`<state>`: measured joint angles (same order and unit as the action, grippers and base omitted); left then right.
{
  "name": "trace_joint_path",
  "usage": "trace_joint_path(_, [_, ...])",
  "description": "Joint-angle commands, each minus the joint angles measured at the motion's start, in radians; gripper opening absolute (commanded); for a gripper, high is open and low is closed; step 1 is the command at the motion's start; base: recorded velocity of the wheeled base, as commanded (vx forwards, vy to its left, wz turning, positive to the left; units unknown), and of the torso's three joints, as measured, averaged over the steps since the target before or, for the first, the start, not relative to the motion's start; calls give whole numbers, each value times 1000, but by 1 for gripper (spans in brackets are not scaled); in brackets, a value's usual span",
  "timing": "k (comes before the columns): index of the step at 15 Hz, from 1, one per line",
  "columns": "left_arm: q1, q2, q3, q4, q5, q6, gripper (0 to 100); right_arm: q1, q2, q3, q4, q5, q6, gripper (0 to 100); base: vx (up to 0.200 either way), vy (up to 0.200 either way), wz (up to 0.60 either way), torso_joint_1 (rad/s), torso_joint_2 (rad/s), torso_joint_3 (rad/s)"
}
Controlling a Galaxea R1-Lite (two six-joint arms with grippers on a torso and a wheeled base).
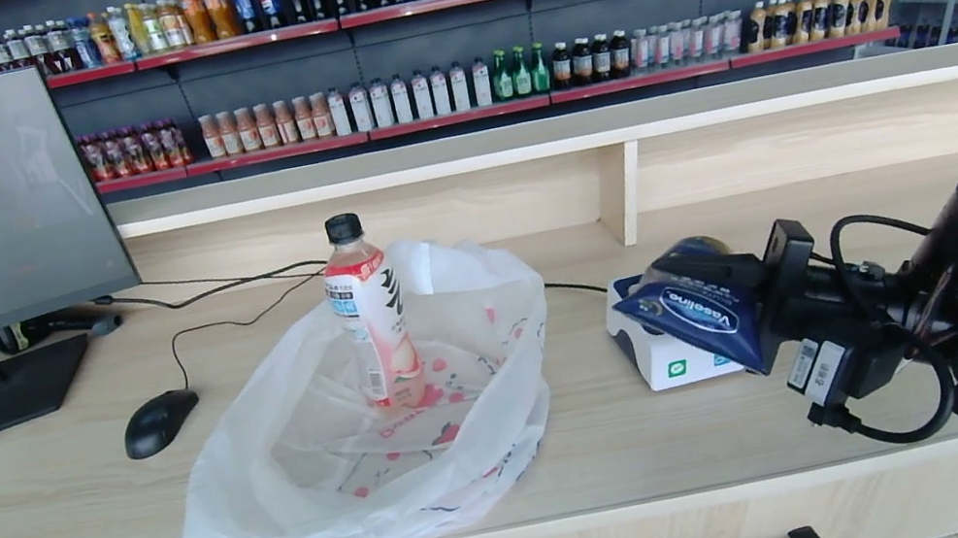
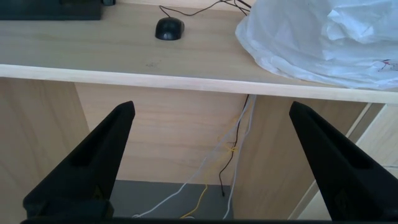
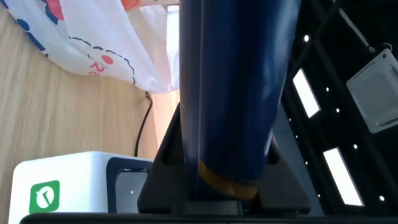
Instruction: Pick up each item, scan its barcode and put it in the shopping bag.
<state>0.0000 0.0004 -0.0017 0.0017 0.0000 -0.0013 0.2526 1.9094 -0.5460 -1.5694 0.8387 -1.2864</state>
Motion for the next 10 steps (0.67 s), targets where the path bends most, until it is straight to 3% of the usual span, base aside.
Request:
trace_joint_path(1, [0, 0, 0, 0, 0, 0, 100, 2, 39, -6, -1, 5, -18, 0, 0, 0, 0, 0, 0, 0])
trace_joint_path(10, [0, 0, 0, 0, 0, 0, 100, 2, 92, -49, -1, 26, -77, 0, 0, 0, 0, 0, 0, 0])
